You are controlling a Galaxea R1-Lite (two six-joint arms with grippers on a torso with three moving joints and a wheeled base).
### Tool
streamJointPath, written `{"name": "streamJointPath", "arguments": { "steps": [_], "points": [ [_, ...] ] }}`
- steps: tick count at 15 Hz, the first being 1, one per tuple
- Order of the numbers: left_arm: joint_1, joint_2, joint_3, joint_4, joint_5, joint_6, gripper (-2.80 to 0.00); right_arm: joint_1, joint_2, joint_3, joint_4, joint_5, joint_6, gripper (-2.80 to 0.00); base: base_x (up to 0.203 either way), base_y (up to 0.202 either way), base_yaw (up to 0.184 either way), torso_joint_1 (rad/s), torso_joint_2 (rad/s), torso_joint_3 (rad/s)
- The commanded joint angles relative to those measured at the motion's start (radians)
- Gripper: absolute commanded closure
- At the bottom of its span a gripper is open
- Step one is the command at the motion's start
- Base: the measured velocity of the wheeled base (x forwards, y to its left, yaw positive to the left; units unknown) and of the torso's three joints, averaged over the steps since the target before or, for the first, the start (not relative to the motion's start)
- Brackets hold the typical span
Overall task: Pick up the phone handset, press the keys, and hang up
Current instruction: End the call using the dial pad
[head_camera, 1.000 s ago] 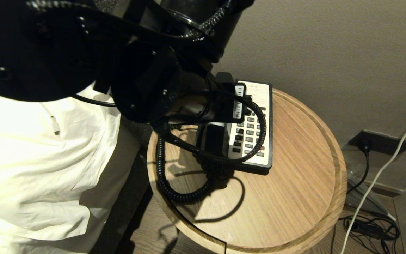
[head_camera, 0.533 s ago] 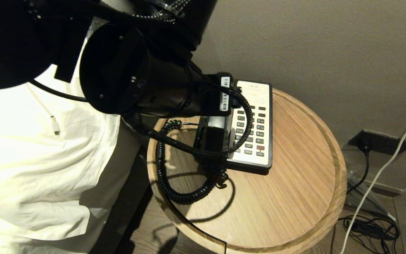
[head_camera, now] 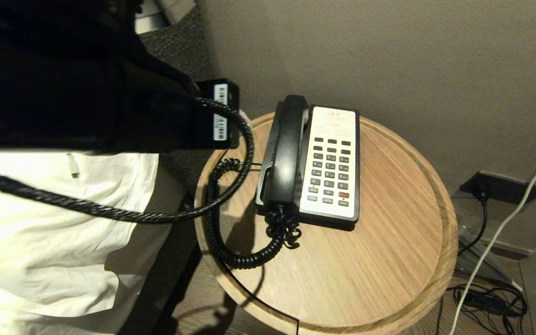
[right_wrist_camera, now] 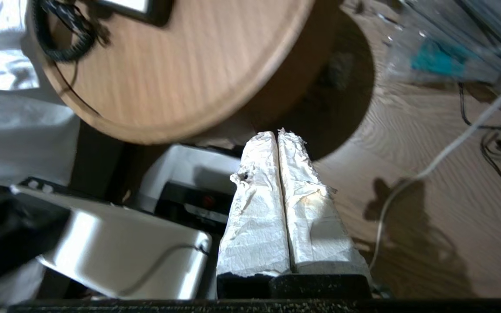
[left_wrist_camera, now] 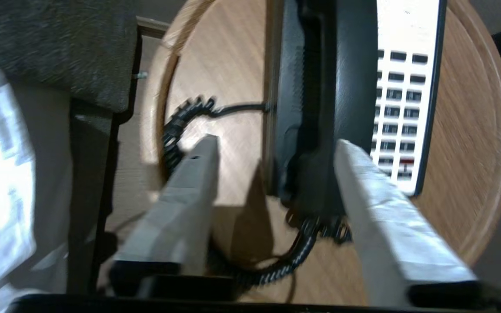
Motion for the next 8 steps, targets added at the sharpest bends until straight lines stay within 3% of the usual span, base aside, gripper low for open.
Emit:
{"name": "streamJointPath", "arguments": {
  "steps": [1,4,8],
  "points": [
    [-0.001,-0.164,0.094,0.003,0.001,0.001,0.0,0.003,0.156,-0.058,-0.026,0.007,0.0,0.0,0.0,0.0,0.0,0.0,0.0,0.0],
    [-0.004,-0.205,0.124,-0.002,-0.019,0.002,0.0,0.004,0.276,-0.136,-0.052,0.011,-0.002,0.0,0.0,0.0,0.0,0.0,0.0,0.0],
    [-0.065,-0.09,0.099,-0.009,-0.061,-0.007,0.0,0.003,0.217,-0.118,-0.035,0.002,0.007,0.0,0.0,0.0,0.0,0.0,0.0,0.0]
  ]
}}
